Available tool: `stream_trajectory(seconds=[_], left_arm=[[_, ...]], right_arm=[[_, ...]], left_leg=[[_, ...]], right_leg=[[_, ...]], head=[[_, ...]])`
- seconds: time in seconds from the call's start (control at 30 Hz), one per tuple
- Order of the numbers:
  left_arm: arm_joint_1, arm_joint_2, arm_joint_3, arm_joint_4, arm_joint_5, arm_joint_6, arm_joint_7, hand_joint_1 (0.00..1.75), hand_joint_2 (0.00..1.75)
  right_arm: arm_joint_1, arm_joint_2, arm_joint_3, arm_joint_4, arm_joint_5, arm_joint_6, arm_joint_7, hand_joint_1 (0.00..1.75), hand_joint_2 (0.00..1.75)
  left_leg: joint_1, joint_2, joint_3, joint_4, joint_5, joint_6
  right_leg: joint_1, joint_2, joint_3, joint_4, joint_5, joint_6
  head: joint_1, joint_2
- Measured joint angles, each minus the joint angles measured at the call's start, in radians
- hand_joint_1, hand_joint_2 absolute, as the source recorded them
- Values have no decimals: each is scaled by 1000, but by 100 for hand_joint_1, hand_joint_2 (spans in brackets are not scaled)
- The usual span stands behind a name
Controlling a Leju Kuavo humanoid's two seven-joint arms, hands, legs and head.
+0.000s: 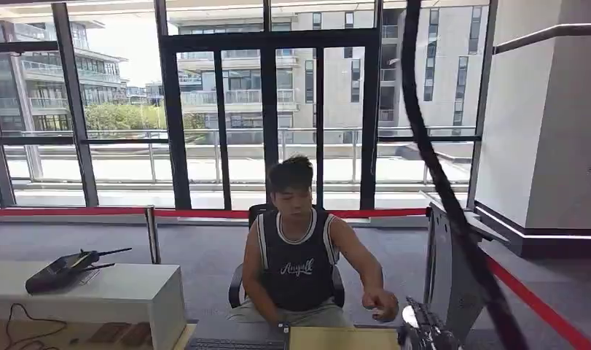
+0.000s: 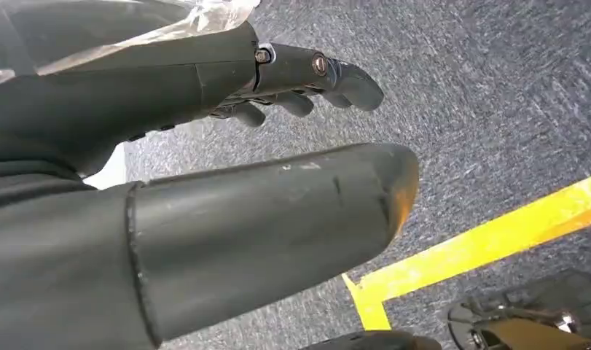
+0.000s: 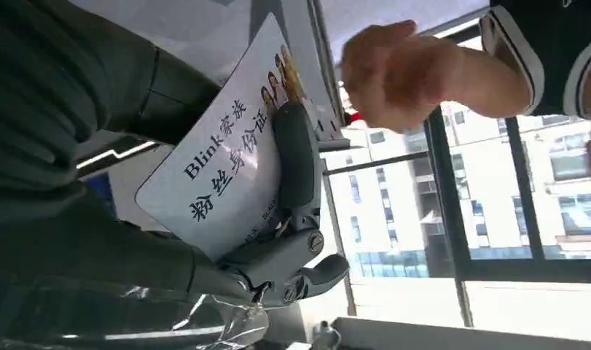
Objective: Pass the card to the sensor for recognition and then transmit it.
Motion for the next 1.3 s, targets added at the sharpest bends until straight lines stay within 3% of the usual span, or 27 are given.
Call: stream_trajectory(seconds=[0.23, 0.53, 0.57, 0.6, 0.63, 0.67, 0.83, 0.87, 1.13, 1.3], left_arm=[[-13, 0, -8, 0, -23, -13, 12, 0, 0], [-35, 0, -26, 0, -32, -24, 19, 0, 0], [-36, 0, -27, 0, -32, -25, 19, 0, 0], [-36, 0, -28, 0, -32, -25, 20, 0, 0], [-36, 0, -30, 0, -33, -26, 21, 0, 0], [-36, 0, -31, 0, -34, -27, 21, 0, 0], [-38, -1, -32, 0, -35, -28, 24, 0, 0], [-38, -1, -32, 0, -35, -28, 24, 0, 0], [-39, -1, -33, 0, -26, -27, 23, 0, 0], [-37, -2, -33, 0, -10, -23, 18, 0, 0]], right_arm=[[-71, 90, 64, 31, 67, 44, 8, 175, 175], [-102, 151, 100, 112, 65, 35, 8, 175, 175], [-102, 155, 103, 120, 64, 34, 7, 161, 175], [-103, 157, 105, 129, 62, 31, 5, 161, 175], [-104, 160, 106, 139, 58, 24, 3, 58, 175], [-104, 161, 108, 149, 56, 15, 1, 0, 175], [-104, 167, 115, 184, 47, -21, -8, 0, 175], [-105, 169, 116, 192, 47, -27, -7, 0, 0], [-105, 173, 120, 228, 42, -55, -13, 0, 0], [-106, 181, 117, 237, -16, -75, -53, 0, 0]], left_leg=[[1, 0, 0, 0, 0, 0], [0, 0, 0, 0, 0, 0], [0, 0, 0, 0, 0, 0], [0, 0, 0, 0, 0, 0], [0, 0, 0, 0, 0, 0], [0, 0, -1, 0, 0, 0], [0, 0, 0, 0, 0, 0], [0, 0, -1, 0, 0, 0], [0, 0, 0, 0, 0, 0], [0, 0, 0, 0, 0, 0]], right_leg=[[1, 0, 0, 0, 0, 0], [2, 0, 0, -1, 0, 0], [2, 0, 0, -1, 0, 0], [2, 0, 0, -1, 0, 0], [2, 0, 0, -1, 0, 0], [2, 0, 0, -1, 0, 0], [2, 0, -1, -1, 0, 0], [2, 0, -1, -1, 0, 0], [2, 0, -1, -1, 0, 0], [2, 0, -1, -1, 0, 0]], head=[[0, 0], [0, 0], [0, 0], [1, 0], [1, 0], [0, 0], [0, 0], [0, 0], [0, 0], [0, 0]])
